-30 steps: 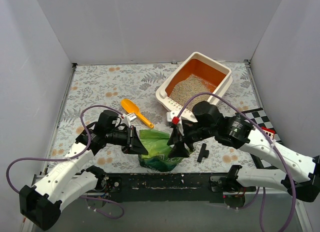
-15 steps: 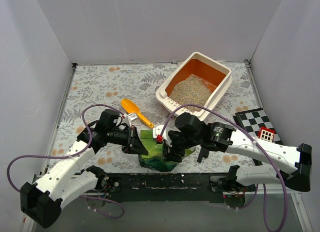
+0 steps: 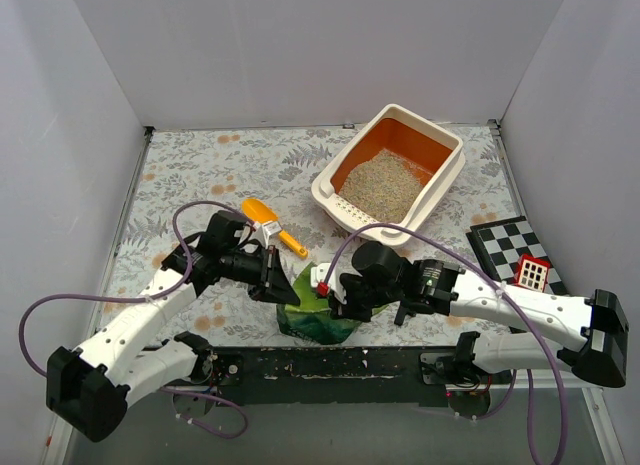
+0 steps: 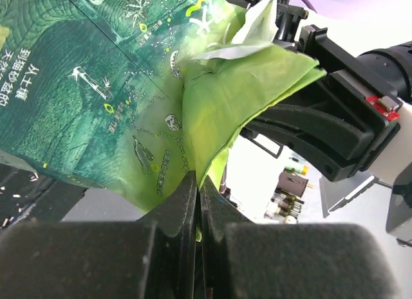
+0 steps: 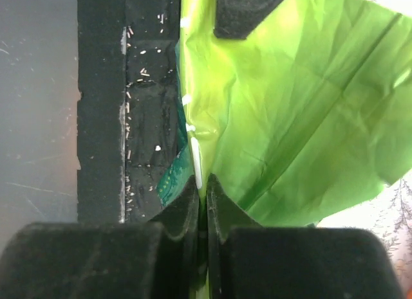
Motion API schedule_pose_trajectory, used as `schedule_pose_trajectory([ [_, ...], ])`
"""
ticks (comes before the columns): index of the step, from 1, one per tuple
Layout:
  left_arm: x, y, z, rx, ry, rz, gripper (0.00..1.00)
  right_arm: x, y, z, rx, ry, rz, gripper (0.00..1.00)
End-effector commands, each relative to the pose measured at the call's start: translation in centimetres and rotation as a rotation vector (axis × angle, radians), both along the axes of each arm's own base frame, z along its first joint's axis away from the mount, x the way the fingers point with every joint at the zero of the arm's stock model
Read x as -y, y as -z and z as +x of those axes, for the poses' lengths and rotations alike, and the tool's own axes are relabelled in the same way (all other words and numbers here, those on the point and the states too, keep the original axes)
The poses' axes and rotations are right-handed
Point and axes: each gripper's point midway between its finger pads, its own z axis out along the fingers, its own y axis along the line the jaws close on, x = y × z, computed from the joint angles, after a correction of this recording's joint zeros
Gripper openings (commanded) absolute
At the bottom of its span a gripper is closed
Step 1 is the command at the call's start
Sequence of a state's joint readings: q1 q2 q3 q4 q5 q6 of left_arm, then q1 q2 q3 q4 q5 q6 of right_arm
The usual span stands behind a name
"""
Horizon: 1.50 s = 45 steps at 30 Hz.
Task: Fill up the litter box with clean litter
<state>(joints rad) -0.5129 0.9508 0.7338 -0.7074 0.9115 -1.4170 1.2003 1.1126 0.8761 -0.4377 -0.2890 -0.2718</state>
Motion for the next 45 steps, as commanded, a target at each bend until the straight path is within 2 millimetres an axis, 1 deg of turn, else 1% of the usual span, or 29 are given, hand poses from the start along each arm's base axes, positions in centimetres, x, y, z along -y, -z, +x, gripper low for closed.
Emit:
schedule_pose_trajectory([
  [1, 0.7, -4.1, 2.2, 0.186, 0.006, -0.055, 0.00, 2.5, 3.0, -0.7, -0.062, 0.046, -0.151, 0.01],
  [2, 0.8, -5.2, 3.0, 0.240, -0.009, -0.056, 0.00, 2.7, 3.2, -0.6, -0.065, 0.051, -0.166, 0.01],
  [3, 0.8, -6.4, 3.8, 0.311, -0.036, -0.054, 0.03, 2.8, 3.2, -0.5, -0.068, 0.056, -0.169, 0.01],
  [4, 0.7, -7.9, 4.4, 0.393, -0.052, -0.069, 0.11, 2.8, 2.9, -0.4, -0.073, 0.058, -0.165, 0.01],
  [5, 0.5, -9.2, 4.9, 0.475, -0.071, -0.078, 0.14, 2.9, 2.6, -0.6, -0.089, 0.049, -0.161, 0.01],
  [7, 0.1, -12.8, 4.6, 0.662, -0.068, -0.144, 0.18, 2.8, 1.8, -0.5, -0.102, 0.041, -0.141, 0.01],
  [8, -0.1, -13.9, 4.2, 0.732, -0.057, -0.174, 0.27, 2.8, 1.5, -0.4, -0.112, 0.036, -0.137, 0.01],
  [9, -0.2, -15.1, 3.7, 0.811, -0.035, -0.212, 0.33, 2.9, 1.0, -0.4, -0.122, 0.029, -0.131, 0.01],
  [10, -0.2, -15.8, 3.2, 0.866, -0.009, -0.243, 0.36, 2.8, 0.6, -0.4, -0.133, 0.020, -0.126, 0.01],
  [12, -0.1, -16.1, 2.7, 0.923, 0.035, -0.275, 0.41, 2.9, -0.1, 0.1, -0.157, 0.021, -0.123, 0.01],
  [14, 0.1, -15.3, 2.5, 0.942, 0.090, -0.284, 0.45, 3.2, -0.4, 0.9, -0.184, 0.046, -0.126, 0.01],
  [16, 0.3, -14.0, 2.3, 0.963, 0.131, -0.284, 0.45, 3.2, -0.8, 1.5, -0.214, 0.064, -0.110, 0.01],
  [18, 0.2, -12.6, 2.7, 1.001, 0.137, -0.266, 0.48, 3.2, -1.2, 1.8, -0.239, 0.076, -0.094, 0.01],
  [20, 0.3, -11.2, 3.0, 1.028, 0.149, -0.259, 0.50, 3.3, -1.5, 1.9, -0.249, 0.077, -0.088, 0.01],
  [24, 1.0, -9.3, 2.9, 1.065, 0.189, -0.285, 0.52, 3.1, -1.7, 1.7, -0.273, 0.070, -0.077, 0.01],
  [30, 2.3, -8.0, 3.1, 1.119, 0.244, -0.293, 0.57, 2.9, -1.5, 1.7, -0.299, 0.081, -0.054, 0.01],
  [34, 3.7, -7.0, 3.2, 1.142, 0.284, -0.261, 0.58, 2.9, -1.2, 1.7, -0.308, 0.094, -0.049, 0.01],
  [35, 4.0, -6.7, 2.9, 1.150, 0.300, -0.257, 0.58, 2.8, -1.2, 1.7, -0.312, 0.098, -0.048, 0.01],
  [40, 5.4, -4.5, 2.1, 1.165, 0.364, -0.219, 0.60, 3.0, -1.0, 1.8, -0.322, 0.108, -0.047, 0.01],
  [44, 5.9, -2.6, 1.5, 1.156, 0.413, -0.195, 0.61, 3.3, -0.8, 2.0, -0.331, 0.122, -0.040, 0.01],
  [45, 5.8, -1.7, 1.3, 1.147, 0.424, -0.182, 0.63, 3.3, -0.7, 2.1, -0.334, 0.129, -0.040, 0.01],
])
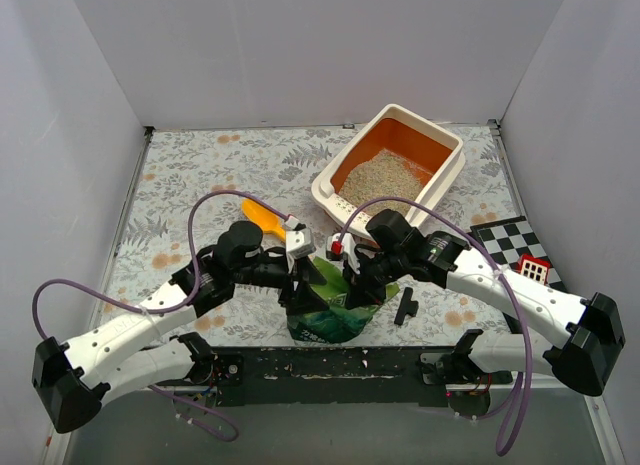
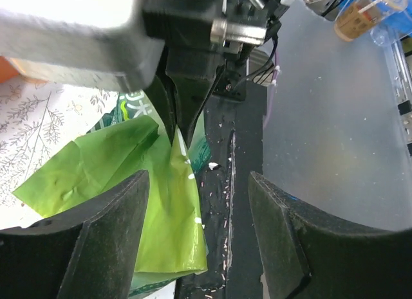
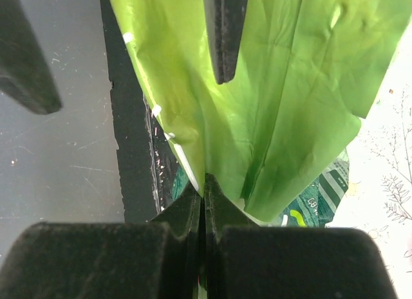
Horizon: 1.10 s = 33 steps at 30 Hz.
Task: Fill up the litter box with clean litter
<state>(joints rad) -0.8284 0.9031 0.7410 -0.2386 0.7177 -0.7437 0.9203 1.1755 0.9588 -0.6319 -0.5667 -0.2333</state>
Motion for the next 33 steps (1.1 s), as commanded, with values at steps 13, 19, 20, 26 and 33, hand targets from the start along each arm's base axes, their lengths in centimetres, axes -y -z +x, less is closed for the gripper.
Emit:
schedule_pose_trajectory([
  [13, -0.6, 7.8, 2.3, 0.131, -0.117, 0.213, 0.00, 0.7, -0.1, -0.4, -0.045, 0.027, 0.021, 0.01],
  [19, -2.0, 2.3, 5.9, 0.330, -0.297, 0.155, 0.00, -1.1, -2.1, 2.8, 0.045, 0.101, 0.049, 0.01],
  [20, -2.3, 1.7, 6.6, 0.347, -0.309, 0.156, 0.00, -1.4, -2.6, 3.5, 0.064, 0.122, 0.052, 0.01],
  [26, -2.8, -2.6, 8.7, 0.374, -0.327, 0.058, 0.00, -2.5, -6.2, 5.5, 0.139, 0.182, 0.116, 0.01],
  [33, -2.6, 3.0, 6.2, 0.238, -0.225, 0.026, 0.00, -2.6, -1.9, 4.5, 0.062, 0.152, 0.070, 0.01],
])
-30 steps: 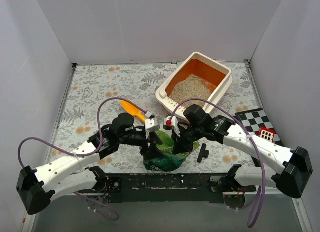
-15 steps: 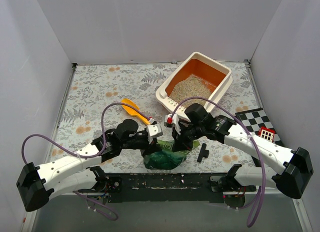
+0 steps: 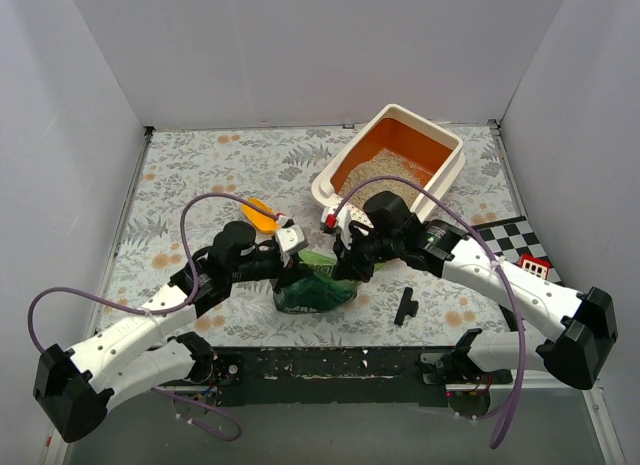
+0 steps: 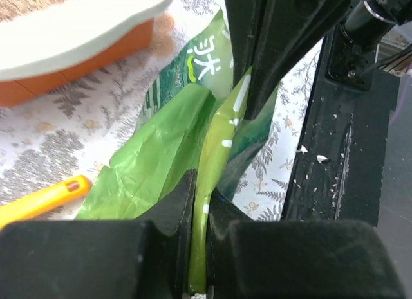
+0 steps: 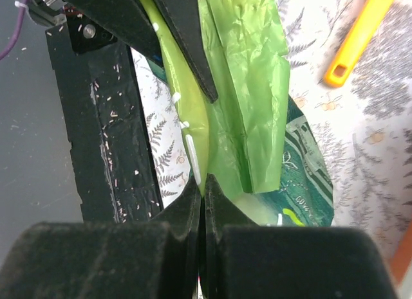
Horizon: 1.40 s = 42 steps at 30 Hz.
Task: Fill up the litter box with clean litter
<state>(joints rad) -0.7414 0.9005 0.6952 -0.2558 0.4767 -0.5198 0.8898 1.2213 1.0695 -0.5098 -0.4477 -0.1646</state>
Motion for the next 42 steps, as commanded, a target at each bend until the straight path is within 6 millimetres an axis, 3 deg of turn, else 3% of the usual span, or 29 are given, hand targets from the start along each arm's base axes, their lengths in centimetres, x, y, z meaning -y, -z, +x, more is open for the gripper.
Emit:
schedule_pose_trajectory([
  [1, 0.1, 0.6, -0.8, 0.001, 0.025, -0.105, 0.00, 0.2, 2.2, -0.8, -0.069, -0.004, -0.013, 0.08],
  [5, -0.8, 3.0, -1.8, -0.047, 0.012, -0.084, 0.00, 0.4, 1.7, 0.2, 0.000, 0.014, -0.018, 0.39],
  [8, -1.3, 3.8, -2.4, -0.060, 0.004, -0.082, 0.00, 0.7, -1.5, 1.5, 0.105, 0.040, 0.002, 0.46],
  [11, -1.6, 3.2, -2.5, -0.044, -0.017, -0.114, 0.00, 1.5, -5.2, 1.7, 0.199, 0.044, 0.040, 0.50],
  [14, -1.9, 2.7, -2.2, -0.032, -0.054, -0.132, 0.00, 3.0, -6.6, 0.7, 0.241, 0.020, 0.043, 0.52],
  [17, -2.0, 2.6, -2.2, -0.033, -0.063, -0.137, 0.00, 4.7, -7.0, -0.5, 0.311, -0.030, 0.053, 0.73],
  [24, -2.2, 2.5, -2.2, -0.021, -0.076, -0.163, 0.00, 6.0, -6.0, -1.8, 0.381, -0.129, 0.034, 0.75],
  [30, -2.3, 2.0, -2.3, -0.007, -0.081, -0.183, 0.00, 5.5, -4.2, -1.5, 0.425, -0.209, 0.011, 0.72],
  [42, -2.1, 2.1, -2.5, -0.014, -0.066, -0.188, 0.00, 3.3, -3.5, 0.2, 0.482, -0.273, 0.012, 0.72],
])
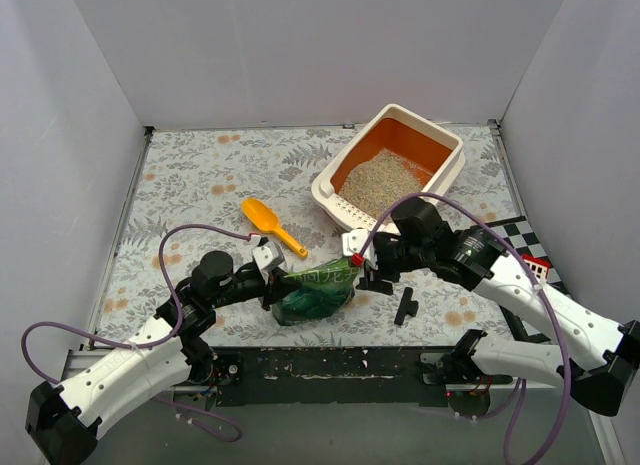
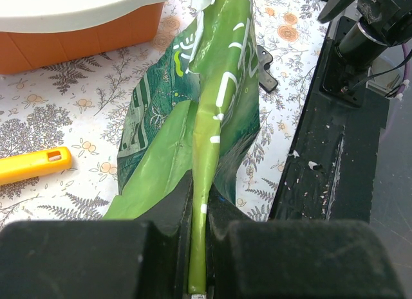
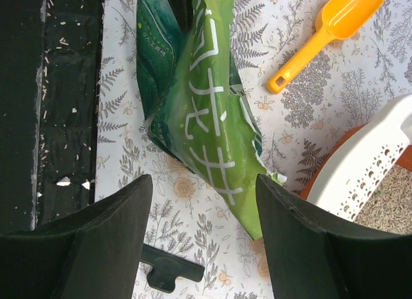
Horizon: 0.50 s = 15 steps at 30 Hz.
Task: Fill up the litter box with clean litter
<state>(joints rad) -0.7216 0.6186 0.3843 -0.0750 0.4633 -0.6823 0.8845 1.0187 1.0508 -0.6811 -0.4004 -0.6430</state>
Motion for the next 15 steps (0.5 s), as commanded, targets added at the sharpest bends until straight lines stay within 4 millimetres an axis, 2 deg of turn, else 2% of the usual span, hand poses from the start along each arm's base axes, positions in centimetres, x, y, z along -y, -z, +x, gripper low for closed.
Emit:
schedule_pose_trajectory([
  [1, 0.3, -0.8, -0.1, 0.016, 0.013, -0.035, 0.00, -1.5, -0.9, 0.8, 0.049, -0.050, 0.039, 0.72],
  [7, 0.2, -0.8, -0.1, 0.016, 0.011, -0.035, 0.00, -2.3, 0.3, 1.7, 0.053, -0.059, 0.036, 0.72],
  [11, 0.1, -1.0, -0.1, 0.023, 0.007, -0.039, 0.00, -2.5, 2.2, 2.1, 0.011, -0.060, 0.005, 0.70],
  [15, 0.0, -1.3, 0.1, 0.035, -0.006, -0.044, 0.00, -2.2, 4.5, 1.6, -0.074, -0.058, -0.006, 0.64],
])
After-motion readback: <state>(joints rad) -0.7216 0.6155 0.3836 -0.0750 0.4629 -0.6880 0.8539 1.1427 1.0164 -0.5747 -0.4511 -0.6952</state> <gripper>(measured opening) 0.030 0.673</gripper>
